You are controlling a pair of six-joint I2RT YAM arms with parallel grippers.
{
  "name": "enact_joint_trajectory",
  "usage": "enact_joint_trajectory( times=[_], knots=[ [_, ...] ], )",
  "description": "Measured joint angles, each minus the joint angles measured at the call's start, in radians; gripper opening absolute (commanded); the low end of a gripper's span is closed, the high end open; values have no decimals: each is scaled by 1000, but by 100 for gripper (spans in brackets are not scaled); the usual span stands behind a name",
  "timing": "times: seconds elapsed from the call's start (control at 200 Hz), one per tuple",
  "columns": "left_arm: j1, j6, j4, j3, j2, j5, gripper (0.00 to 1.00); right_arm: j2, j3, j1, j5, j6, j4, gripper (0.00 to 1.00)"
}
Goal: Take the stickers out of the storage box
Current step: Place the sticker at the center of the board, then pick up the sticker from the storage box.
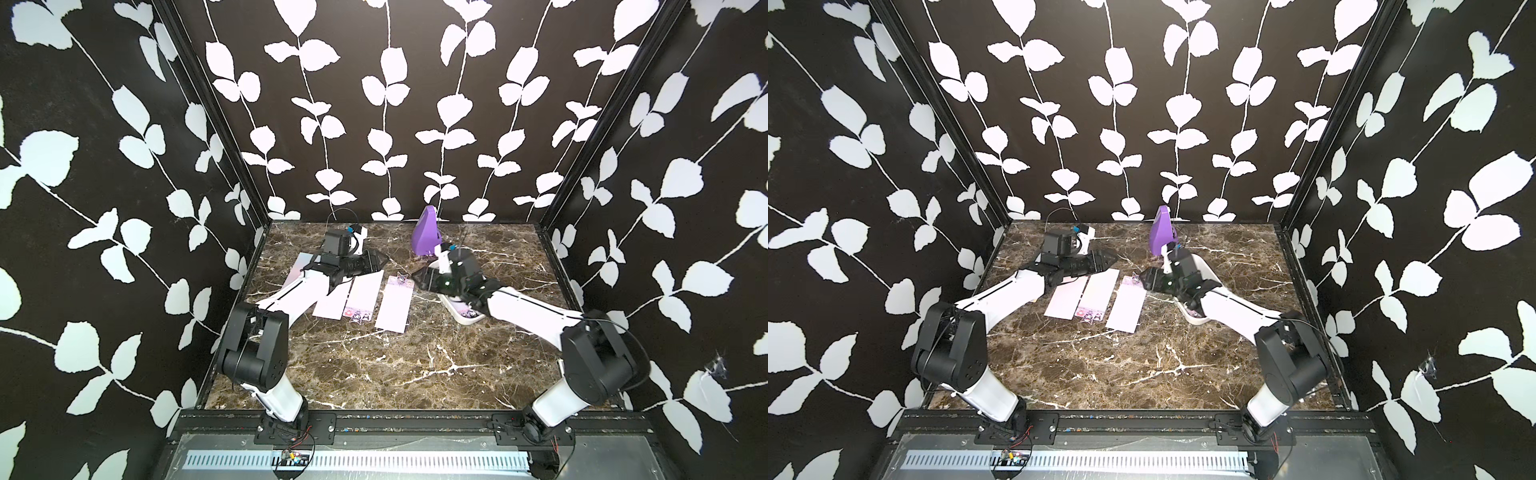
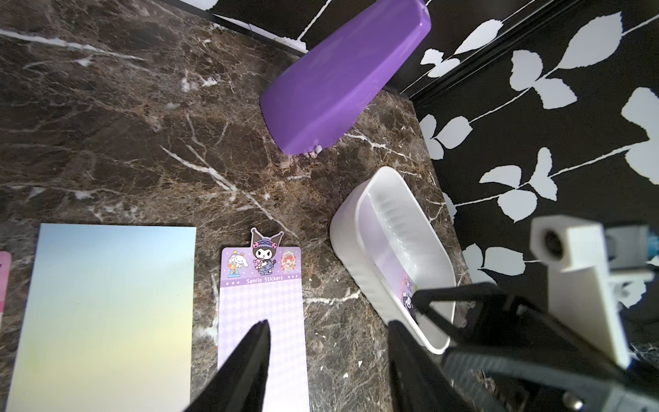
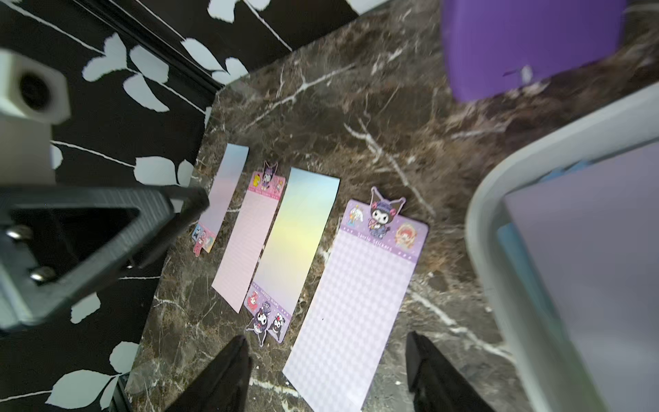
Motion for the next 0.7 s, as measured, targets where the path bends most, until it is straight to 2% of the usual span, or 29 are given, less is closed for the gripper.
enact_joint_trajectory(
  times=[0.175,0.285,0.415,0.66,0.7],
  knots=[
    [-58,3,-40,74,72,0,55,-63,14,-166,-41,-98,-137,73],
    [-100,6,-71,130,132,0,55,-61,35,-230,-49,-169,-259,74],
    [-143,13,-115,207,205,0,55,-34,78,-278,-58,-249,-390,74],
    [-194,42,-229,349,327,-15,55,53,97,-315,-75,-333,-495,75],
    [-196,46,-243,361,341,-15,55,77,103,-315,-76,-343,-500,79]
  ],
)
